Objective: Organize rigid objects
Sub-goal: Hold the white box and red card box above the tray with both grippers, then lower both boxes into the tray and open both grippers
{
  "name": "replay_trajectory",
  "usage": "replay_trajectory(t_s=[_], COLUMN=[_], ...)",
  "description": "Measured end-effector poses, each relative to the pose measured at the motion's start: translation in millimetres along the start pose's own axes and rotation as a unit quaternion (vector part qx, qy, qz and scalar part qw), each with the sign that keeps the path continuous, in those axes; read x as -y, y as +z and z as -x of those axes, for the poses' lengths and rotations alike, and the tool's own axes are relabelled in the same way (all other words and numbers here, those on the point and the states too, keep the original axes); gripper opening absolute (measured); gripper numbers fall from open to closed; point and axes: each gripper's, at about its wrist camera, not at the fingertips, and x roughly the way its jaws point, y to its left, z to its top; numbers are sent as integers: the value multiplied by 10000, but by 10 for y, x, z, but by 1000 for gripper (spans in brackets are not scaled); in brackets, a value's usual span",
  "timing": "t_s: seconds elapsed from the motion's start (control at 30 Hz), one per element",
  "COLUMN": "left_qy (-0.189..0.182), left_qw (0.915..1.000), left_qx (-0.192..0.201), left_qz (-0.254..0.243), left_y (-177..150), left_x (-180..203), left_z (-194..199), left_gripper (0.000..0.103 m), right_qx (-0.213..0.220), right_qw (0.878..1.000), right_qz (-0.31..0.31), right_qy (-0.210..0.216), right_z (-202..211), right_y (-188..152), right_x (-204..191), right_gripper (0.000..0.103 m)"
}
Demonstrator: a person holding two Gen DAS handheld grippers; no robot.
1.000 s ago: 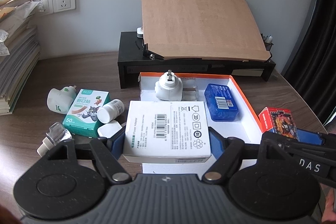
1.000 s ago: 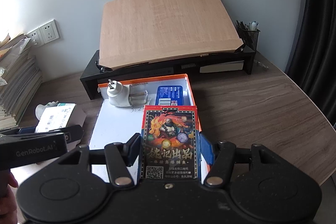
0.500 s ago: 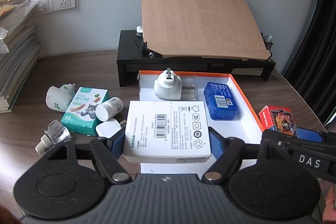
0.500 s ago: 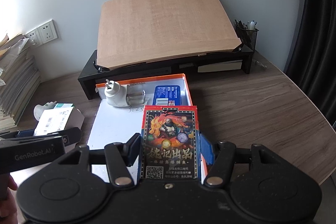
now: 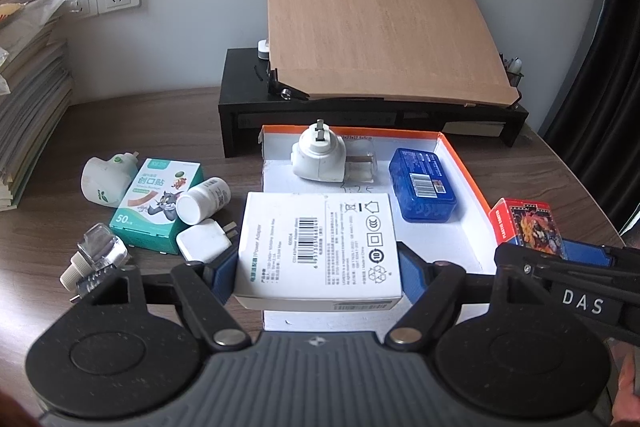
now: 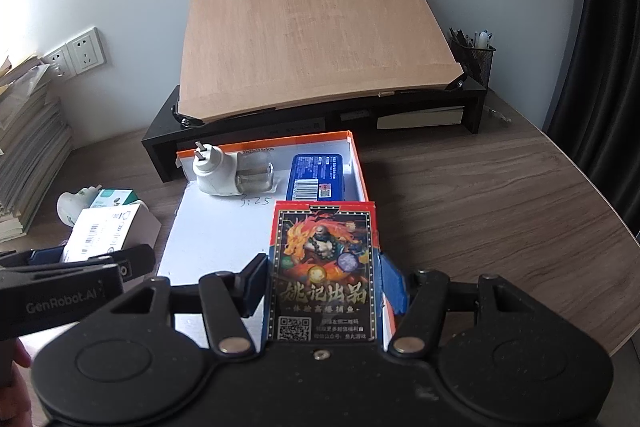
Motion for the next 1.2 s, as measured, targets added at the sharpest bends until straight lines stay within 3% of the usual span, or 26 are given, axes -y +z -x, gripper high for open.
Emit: replay_trajectory(t_s=[1.2], left_qy=[-14], left_qw=[9991], left_qx=[-310], left_qz=[-274], left_y=[-17], left_x=[35], left_z=[-287], left_gripper=[79], right_qx=[-420], right_qw=[9987], right_qz=[46], right_qy=[-295], right_z=[-335], right_y=[-52], right_x=[26], right_gripper=[71])
